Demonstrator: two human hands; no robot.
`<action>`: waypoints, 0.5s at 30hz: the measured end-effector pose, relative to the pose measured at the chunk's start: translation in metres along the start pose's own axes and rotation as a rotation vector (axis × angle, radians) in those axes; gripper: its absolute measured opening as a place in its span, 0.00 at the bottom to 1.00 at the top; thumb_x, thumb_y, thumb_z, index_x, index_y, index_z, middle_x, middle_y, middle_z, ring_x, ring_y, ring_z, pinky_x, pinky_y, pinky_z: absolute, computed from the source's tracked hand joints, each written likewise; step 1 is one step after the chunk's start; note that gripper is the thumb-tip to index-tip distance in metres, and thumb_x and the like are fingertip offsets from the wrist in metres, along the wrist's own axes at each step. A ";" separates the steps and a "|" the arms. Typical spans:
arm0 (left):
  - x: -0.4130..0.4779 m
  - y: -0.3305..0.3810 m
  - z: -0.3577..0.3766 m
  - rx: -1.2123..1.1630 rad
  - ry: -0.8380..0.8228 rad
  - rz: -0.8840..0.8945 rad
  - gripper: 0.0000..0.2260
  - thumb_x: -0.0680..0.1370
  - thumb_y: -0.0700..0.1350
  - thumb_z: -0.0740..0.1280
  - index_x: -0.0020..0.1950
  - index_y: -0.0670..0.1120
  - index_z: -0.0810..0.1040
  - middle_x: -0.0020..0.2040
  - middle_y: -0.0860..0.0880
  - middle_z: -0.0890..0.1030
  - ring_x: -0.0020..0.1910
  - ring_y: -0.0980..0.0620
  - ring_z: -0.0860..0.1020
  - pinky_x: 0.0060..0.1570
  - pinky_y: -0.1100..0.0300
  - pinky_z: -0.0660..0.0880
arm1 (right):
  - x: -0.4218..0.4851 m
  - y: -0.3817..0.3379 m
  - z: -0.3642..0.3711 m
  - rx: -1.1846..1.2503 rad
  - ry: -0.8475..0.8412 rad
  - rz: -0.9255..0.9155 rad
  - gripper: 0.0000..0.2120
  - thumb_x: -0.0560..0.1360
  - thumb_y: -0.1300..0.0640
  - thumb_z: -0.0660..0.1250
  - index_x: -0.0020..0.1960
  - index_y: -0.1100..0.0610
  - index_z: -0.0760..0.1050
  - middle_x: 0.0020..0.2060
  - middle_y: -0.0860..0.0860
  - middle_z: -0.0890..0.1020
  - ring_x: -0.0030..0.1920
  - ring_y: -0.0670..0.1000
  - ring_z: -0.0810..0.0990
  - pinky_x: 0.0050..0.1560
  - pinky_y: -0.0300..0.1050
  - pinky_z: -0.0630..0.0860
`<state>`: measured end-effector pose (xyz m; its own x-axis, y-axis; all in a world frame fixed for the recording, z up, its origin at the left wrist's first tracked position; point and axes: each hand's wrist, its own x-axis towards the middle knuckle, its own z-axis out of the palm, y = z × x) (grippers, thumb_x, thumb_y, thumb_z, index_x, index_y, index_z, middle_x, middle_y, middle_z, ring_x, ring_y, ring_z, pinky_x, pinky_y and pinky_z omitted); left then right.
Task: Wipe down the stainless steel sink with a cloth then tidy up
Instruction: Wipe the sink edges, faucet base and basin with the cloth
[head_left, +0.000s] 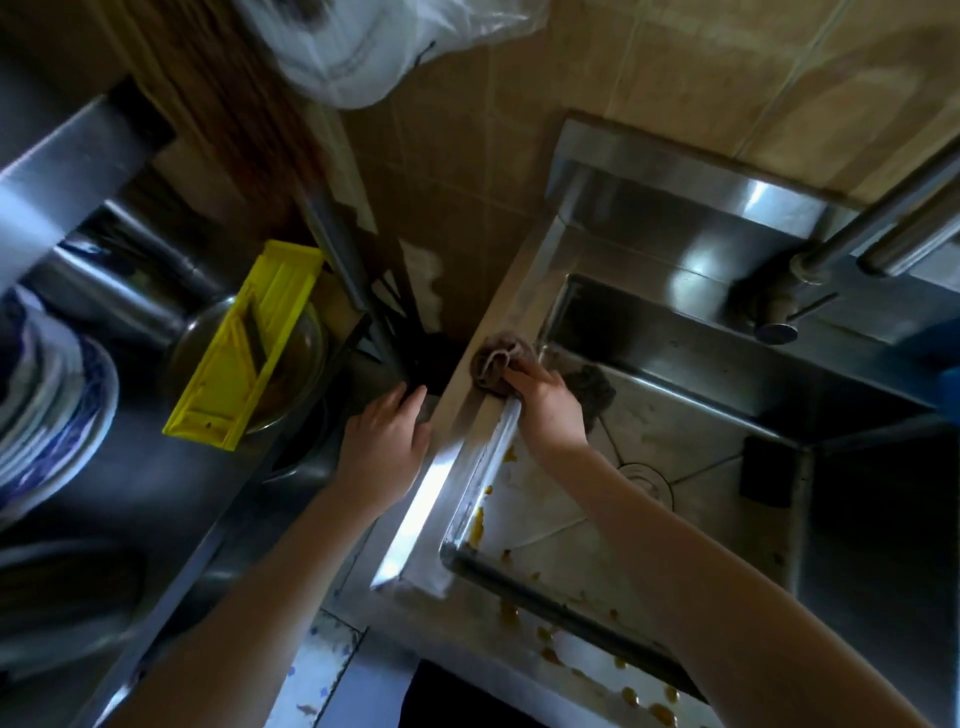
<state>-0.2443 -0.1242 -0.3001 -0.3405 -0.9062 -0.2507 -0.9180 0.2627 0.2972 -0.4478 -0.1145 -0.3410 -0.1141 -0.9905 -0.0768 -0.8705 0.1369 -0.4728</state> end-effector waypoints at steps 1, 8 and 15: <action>-0.007 -0.001 0.001 -0.004 0.003 -0.014 0.22 0.80 0.47 0.59 0.73 0.46 0.65 0.73 0.43 0.66 0.69 0.43 0.66 0.64 0.47 0.66 | -0.007 -0.002 0.002 -0.012 -0.005 -0.015 0.28 0.71 0.70 0.64 0.65 0.46 0.75 0.67 0.47 0.73 0.57 0.58 0.74 0.50 0.45 0.75; -0.057 -0.007 0.010 -0.020 0.021 -0.125 0.22 0.80 0.48 0.58 0.74 0.47 0.63 0.73 0.44 0.66 0.68 0.42 0.67 0.63 0.48 0.66 | -0.051 -0.017 0.009 -0.020 -0.070 -0.118 0.28 0.71 0.70 0.63 0.64 0.46 0.75 0.68 0.49 0.72 0.57 0.58 0.74 0.51 0.46 0.75; -0.105 -0.012 0.013 -0.078 0.034 -0.213 0.22 0.80 0.47 0.58 0.74 0.47 0.63 0.72 0.44 0.67 0.68 0.43 0.67 0.65 0.47 0.66 | -0.099 -0.038 0.012 -0.082 -0.209 -0.236 0.31 0.70 0.72 0.58 0.65 0.46 0.74 0.66 0.49 0.73 0.58 0.56 0.73 0.54 0.47 0.74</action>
<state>-0.1998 -0.0276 -0.2893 -0.1328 -0.9494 -0.2846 -0.9493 0.0393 0.3119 -0.3979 -0.0212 -0.3263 0.1891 -0.9695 -0.1558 -0.8976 -0.1063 -0.4277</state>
